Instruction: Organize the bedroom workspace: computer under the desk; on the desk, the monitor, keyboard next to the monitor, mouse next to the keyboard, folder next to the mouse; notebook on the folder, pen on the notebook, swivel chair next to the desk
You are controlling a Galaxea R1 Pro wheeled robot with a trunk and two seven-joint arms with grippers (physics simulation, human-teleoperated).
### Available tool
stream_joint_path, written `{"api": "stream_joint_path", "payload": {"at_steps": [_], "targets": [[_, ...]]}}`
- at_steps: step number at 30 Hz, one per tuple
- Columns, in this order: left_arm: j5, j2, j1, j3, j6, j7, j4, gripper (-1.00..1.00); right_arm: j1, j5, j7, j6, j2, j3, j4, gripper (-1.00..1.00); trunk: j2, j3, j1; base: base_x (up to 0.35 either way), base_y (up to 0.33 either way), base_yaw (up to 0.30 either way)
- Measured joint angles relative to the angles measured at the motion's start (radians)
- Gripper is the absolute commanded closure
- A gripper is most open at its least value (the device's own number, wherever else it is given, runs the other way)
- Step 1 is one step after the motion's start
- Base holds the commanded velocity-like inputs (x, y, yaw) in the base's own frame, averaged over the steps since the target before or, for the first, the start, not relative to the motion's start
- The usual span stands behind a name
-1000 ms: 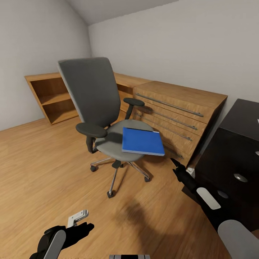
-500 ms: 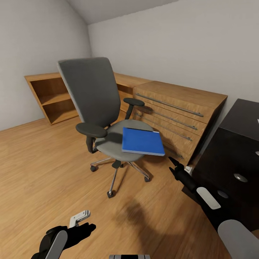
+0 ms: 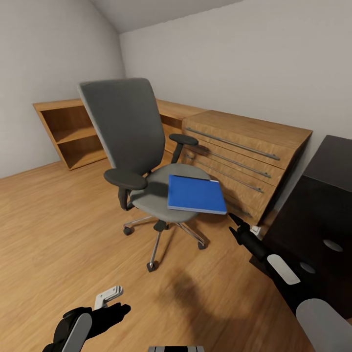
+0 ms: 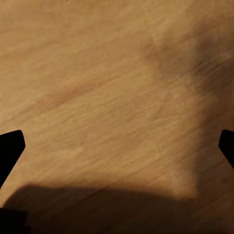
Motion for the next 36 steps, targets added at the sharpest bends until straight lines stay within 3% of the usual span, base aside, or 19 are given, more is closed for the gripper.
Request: {"api": "stream_joint_path", "payload": {"at_steps": [36], "targets": [[0.0,0.001,0.0,-0.003,0.001,0.001,0.0,-1.0,-0.001,0.0,-0.002,0.0,0.0,0.0,0.003,-1.0,0.0,0.0,0.0,0.08,0.043,0.0]]}}
